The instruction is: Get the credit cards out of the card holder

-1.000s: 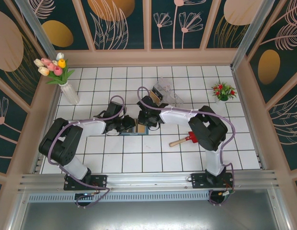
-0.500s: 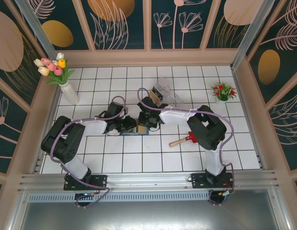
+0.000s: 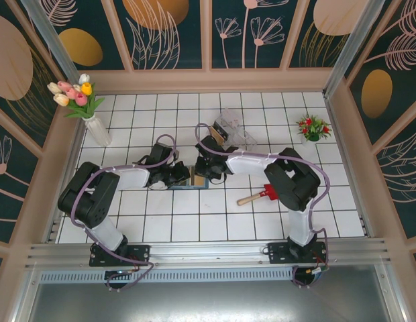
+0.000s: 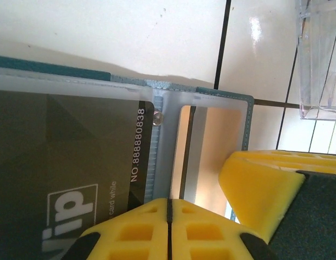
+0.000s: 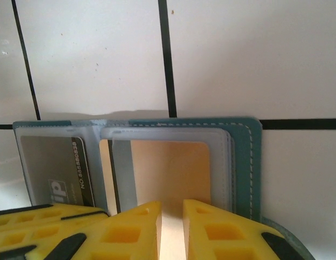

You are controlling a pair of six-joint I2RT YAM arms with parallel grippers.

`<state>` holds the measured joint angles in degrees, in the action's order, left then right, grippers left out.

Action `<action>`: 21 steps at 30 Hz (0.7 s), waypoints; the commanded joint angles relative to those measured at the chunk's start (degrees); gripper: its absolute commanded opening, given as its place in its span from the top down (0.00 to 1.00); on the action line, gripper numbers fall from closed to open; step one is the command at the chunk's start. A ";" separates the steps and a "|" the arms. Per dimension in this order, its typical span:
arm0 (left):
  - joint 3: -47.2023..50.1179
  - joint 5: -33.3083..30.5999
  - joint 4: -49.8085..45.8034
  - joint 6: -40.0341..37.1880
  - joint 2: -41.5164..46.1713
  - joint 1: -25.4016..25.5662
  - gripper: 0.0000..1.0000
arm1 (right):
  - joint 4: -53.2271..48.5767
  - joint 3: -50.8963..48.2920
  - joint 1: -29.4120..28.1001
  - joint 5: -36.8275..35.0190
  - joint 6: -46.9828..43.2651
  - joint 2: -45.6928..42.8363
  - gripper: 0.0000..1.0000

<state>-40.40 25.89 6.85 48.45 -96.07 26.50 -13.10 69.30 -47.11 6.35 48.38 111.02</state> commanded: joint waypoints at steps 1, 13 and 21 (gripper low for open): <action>0.93 -0.58 0.10 -1.21 0.11 -0.31 0.93 | -1.10 -1.18 0.61 -1.86 -0.19 -2.40 0.80; 0.76 -1.65 -1.14 -1.85 0.71 -0.37 0.95 | -2.80 -1.48 0.97 -3.45 -0.04 -1.56 0.80; 0.77 -1.86 -1.24 -1.99 0.49 -0.43 0.96 | -2.81 -1.30 0.88 -4.66 -0.30 -2.83 0.79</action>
<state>-40.40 24.97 6.81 47.99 -96.05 26.52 -13.52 68.71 -46.59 4.36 48.38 110.69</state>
